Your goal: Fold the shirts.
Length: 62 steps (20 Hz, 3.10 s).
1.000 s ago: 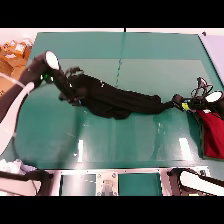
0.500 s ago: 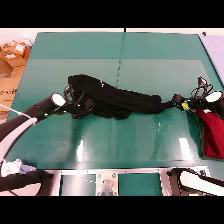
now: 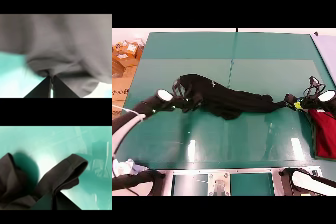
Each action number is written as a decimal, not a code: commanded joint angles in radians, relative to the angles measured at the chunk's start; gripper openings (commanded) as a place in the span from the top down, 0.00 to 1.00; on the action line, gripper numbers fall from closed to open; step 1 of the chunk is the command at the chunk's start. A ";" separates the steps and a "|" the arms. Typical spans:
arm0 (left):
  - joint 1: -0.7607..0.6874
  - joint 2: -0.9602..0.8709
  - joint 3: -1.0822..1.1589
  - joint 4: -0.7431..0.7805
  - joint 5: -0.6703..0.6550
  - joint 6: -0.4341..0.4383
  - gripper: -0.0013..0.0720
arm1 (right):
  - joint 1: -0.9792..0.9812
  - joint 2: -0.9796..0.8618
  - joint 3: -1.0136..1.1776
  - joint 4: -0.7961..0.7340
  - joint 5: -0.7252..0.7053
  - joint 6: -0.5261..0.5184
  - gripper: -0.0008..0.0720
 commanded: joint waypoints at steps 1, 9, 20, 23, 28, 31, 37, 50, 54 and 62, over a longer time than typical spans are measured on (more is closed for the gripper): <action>0.054 0.146 0.105 0.090 -0.184 0.047 0.96 | 0.000 0.054 0.057 0.006 0.140 0.000 0.97; 0.055 0.455 0.768 0.321 -0.445 0.071 0.96 | -0.098 0.412 0.584 0.109 0.352 0.074 0.97; 0.055 0.499 1.212 0.381 -0.661 0.105 0.95 | -0.310 0.687 0.961 0.041 0.345 0.143 0.97; 0.055 0.488 1.083 0.442 -0.634 0.105 0.95 | -0.310 0.661 0.877 0.080 0.343 0.140 0.97; 0.056 0.304 0.932 0.569 -0.519 0.096 0.95 | -0.291 0.518 0.488 0.425 0.250 -0.069 0.97; 0.056 0.084 0.933 0.592 -0.456 0.093 0.95 | -0.176 0.372 0.257 0.452 0.092 -0.178 0.97; 0.055 -0.337 0.934 0.522 -0.216 0.060 0.95 | 0.045 -0.156 0.197 0.452 -0.178 -0.294 0.97; 0.255 -0.417 1.074 0.452 -0.807 0.052 0.95 | -0.298 -0.166 0.300 0.397 0.344 -0.197 0.97; 0.265 -0.416 1.072 0.468 -0.888 0.052 0.95 | -0.383 0.063 0.006 0.396 0.344 -0.171 0.97; 0.289 -0.078 0.487 0.475 -0.779 0.144 0.95 | -0.459 0.284 -0.312 0.198 0.435 0.042 0.36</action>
